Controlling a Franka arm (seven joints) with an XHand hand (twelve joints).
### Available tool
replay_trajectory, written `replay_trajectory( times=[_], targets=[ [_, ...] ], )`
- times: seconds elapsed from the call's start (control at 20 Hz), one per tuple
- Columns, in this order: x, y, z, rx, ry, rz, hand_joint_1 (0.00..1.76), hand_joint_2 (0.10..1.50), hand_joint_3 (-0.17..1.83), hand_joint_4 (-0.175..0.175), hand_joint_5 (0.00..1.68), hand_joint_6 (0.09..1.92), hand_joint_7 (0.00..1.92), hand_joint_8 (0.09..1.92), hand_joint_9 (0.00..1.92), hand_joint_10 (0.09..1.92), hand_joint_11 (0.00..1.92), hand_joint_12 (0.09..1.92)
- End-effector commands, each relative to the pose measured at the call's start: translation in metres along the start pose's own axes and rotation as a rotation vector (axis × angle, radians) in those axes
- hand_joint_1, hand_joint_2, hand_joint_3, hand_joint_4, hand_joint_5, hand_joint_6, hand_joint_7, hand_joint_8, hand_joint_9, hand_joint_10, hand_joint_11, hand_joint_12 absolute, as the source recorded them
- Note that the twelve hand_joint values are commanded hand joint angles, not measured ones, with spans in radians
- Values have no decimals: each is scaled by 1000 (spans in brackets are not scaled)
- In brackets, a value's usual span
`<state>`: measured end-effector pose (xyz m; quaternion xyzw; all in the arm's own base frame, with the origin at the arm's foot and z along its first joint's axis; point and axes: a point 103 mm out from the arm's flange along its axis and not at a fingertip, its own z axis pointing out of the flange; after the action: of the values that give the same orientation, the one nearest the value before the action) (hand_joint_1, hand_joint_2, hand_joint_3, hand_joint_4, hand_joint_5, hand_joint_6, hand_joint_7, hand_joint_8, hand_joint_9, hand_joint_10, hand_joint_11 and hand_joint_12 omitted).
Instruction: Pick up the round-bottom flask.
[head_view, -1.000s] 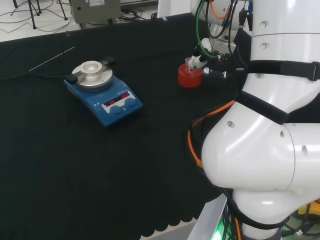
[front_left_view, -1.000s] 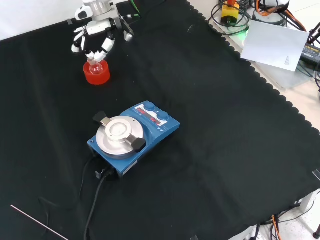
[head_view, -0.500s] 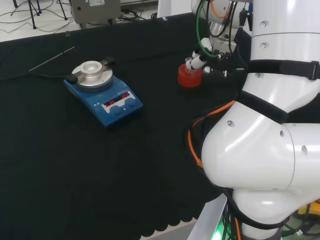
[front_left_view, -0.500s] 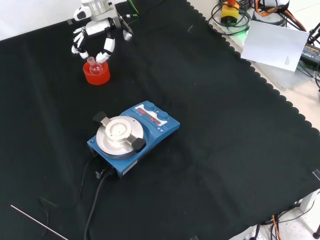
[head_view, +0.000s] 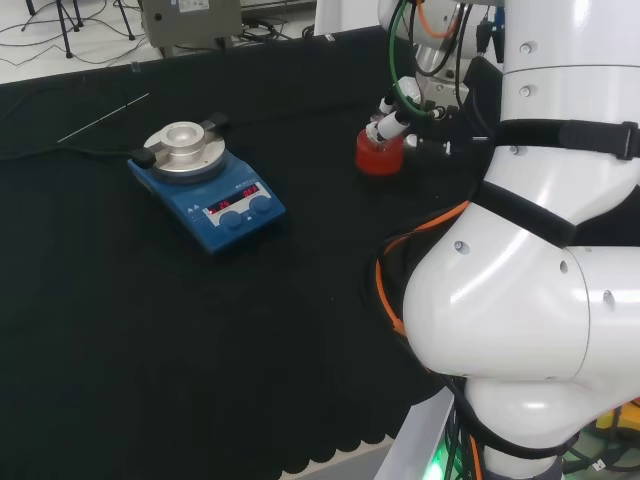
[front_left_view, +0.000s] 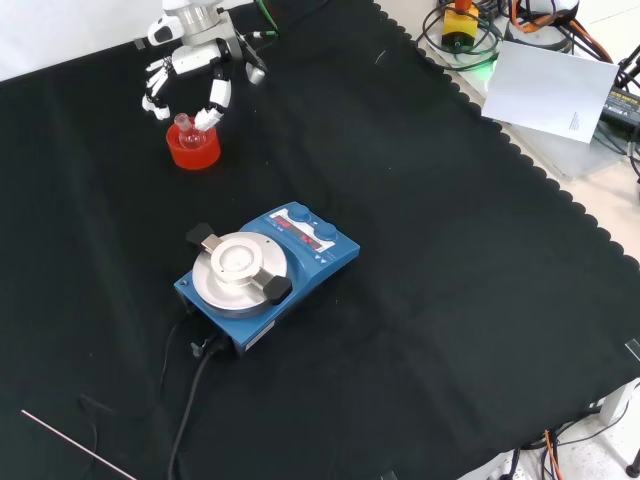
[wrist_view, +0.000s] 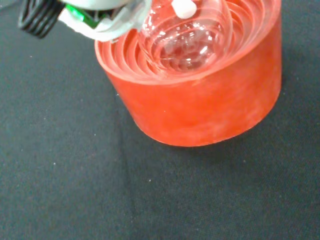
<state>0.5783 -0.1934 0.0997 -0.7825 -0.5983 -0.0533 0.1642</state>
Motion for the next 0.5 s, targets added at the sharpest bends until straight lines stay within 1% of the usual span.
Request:
replay_trajectory(
  times=[0.05, 0.3, 0.5],
  targets=[
    [2, 2, 1, -7, 0, -5, 870, 595, 642, -45, 642, 795, 309, 624, 427, 651, 0, 1334],
    [5, 2, 3, -10, -1, -8, 874, 610, 636, -44, 724, 803, 323, 628, 438, 653, 0, 1342],
    [6, 3, 4, -9, -3, -10, 876, 617, 635, -43, 753, 806, 329, 630, 442, 653, 0, 1347]
  ],
)
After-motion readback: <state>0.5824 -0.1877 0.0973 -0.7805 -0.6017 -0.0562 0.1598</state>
